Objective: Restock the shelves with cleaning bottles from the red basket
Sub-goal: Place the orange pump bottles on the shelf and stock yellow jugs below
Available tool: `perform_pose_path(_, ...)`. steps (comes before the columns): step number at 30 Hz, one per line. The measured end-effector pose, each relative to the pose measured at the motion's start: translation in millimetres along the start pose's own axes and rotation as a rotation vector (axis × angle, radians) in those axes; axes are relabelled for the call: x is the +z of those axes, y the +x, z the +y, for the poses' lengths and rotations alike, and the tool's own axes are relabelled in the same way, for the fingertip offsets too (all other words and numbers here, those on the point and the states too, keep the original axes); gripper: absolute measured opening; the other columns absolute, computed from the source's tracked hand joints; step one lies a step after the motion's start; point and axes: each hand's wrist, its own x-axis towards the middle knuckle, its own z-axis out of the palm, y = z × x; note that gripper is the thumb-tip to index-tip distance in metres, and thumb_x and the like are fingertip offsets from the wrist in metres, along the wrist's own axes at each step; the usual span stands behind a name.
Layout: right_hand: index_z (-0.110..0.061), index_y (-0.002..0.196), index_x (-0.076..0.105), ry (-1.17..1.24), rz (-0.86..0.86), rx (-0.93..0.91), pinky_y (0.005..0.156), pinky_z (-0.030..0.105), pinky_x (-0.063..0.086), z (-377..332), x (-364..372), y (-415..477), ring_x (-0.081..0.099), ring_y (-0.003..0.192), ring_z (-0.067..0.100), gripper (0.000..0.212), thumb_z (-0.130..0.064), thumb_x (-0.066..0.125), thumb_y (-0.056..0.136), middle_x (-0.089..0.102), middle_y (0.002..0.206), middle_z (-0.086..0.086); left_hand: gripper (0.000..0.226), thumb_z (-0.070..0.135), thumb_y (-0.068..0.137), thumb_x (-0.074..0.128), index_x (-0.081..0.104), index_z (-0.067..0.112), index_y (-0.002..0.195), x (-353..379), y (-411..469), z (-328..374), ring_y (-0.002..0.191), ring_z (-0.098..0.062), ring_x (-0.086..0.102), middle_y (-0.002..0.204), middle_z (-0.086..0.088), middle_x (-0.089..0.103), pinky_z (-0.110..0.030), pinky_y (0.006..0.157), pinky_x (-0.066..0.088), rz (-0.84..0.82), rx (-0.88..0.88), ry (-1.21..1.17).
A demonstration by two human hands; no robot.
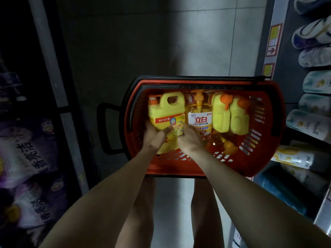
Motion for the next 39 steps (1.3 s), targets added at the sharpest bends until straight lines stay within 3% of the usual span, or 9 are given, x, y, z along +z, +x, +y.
perform_pose_path(3,-0.030,0.166,0.027,-0.017,-0.066,-0.010,0.115,0.039,0.039,4.4,3.9,-1.8,0.043,0.148,0.034,0.070,-0.012,0.048,0.102,0.040,0.166,0.007,0.081,0.053,0.064,0.092,0.051,0.023,0.127,1.3,-36.3,14.9,0.109,-0.017,0.072,0.121,0.001,0.072,-0.040,0.093,0.061,0.075,0.048,0.058)
perform_pose_path(7,-0.036,0.169,0.016,0.021,-0.130,-0.005,0.122,0.042,0.033,9.2,5.4,-5.5,0.028,0.157,0.034,0.078,-0.011,0.047,0.101,0.024,0.174,0.006,0.069,0.033,0.073,0.098,0.052,0.017,0.122,1.8,-41.2,25.2,0.103,-0.017,0.072,0.113,0.002,0.071,-0.035,0.087,0.059,0.116,0.065,0.080)
perform_pose_path(15,-0.025,0.152,0.051,0.207,-0.102,-0.002,0.110,0.041,0.046,23.3,3.9,-20.5,0.055,0.135,0.031,0.052,-0.019,0.057,0.100,0.056,0.152,0.009,0.068,0.046,0.071,0.096,0.052,0.016,0.114,11.5,-68.1,45.4,0.088,-0.021,0.061,0.097,0.004,0.062,-0.033,0.075,0.048,0.245,0.032,0.233)
perform_pose_path(20,-0.019,0.150,0.051,0.336,-0.020,-0.018,0.113,0.045,0.046,36.4,-6.0,-47.7,0.058,0.134,0.029,0.049,-0.024,0.061,0.102,0.061,0.146,0.008,0.068,0.056,0.066,0.096,0.055,0.020,0.108,0.4,-96.3,51.6,0.088,-0.024,0.070,0.096,0.002,0.071,-0.040,0.079,0.061,0.268,0.086,0.288)
perform_pose_path(25,-0.019,0.156,0.046,0.466,0.025,-0.117,0.106,0.030,0.038,42.2,-35.7,-93.5,0.051,0.138,0.023,0.052,-0.035,0.056,0.107,0.051,0.155,0.005,0.070,0.053,0.056,0.101,0.057,0.026,0.103,-34.0,-144.4,58.4,0.084,-0.015,0.075,0.094,0.008,0.076,-0.042,0.078,0.065,0.160,0.128,0.151)
perform_pose_path(27,-0.017,0.150,0.052,0.491,-0.013,-0.162,0.096,0.025,0.041,37.2,-50.5,-117.7,0.053,0.129,0.018,0.046,-0.033,0.057,0.108,0.058,0.143,0.002,0.068,0.041,0.057,0.104,0.059,0.024,0.106,-51.4,-168.8,64.5,0.089,-0.016,0.078,0.098,0.005,0.079,-0.044,0.080,0.065,0.082,0.123,0.048)
perform_pose_path(30,-0.028,0.116,0.064,0.620,-0.116,-0.172,0.087,0.027,0.049,25.4,-73.9,-156.8,0.062,0.116,0.020,0.010,-0.027,0.059,0.107,0.064,0.112,-0.009,0.069,0.021,0.064,0.102,0.060,0.013,0.119,-78.8,-211.4,75.9,0.093,-0.020,0.080,0.106,-0.003,0.080,-0.046,0.081,0.065,-0.051,0.128,-0.096)
perform_pose_path(33,-0.027,0.122,0.064,0.724,-0.200,-0.203,0.078,0.022,0.053,9.8,-95.6,-205.7,0.066,0.099,0.005,0.020,-0.032,0.065,0.103,0.071,0.110,-0.011,0.072,0.015,0.069,0.098,0.059,0.011,0.129,-106.7,-257.6,94.4,0.100,-0.025,0.080,0.115,-0.005,0.080,-0.046,0.082,0.065,-0.197,0.156,-0.156)
perform_pose_path(39,-0.015,0.139,0.064,0.867,-0.275,-0.332,0.104,0.054,0.055,-15.5,-122.1,-298.7,0.072,0.120,0.034,0.057,-0.031,0.081,0.088,0.075,0.130,0.012,0.072,0.016,0.076,0.094,0.055,0.015,0.136,-155.5,-344.1,145.3,0.111,-0.031,0.076,0.124,-0.008,0.076,-0.054,0.093,0.062,-0.414,0.279,-0.149)
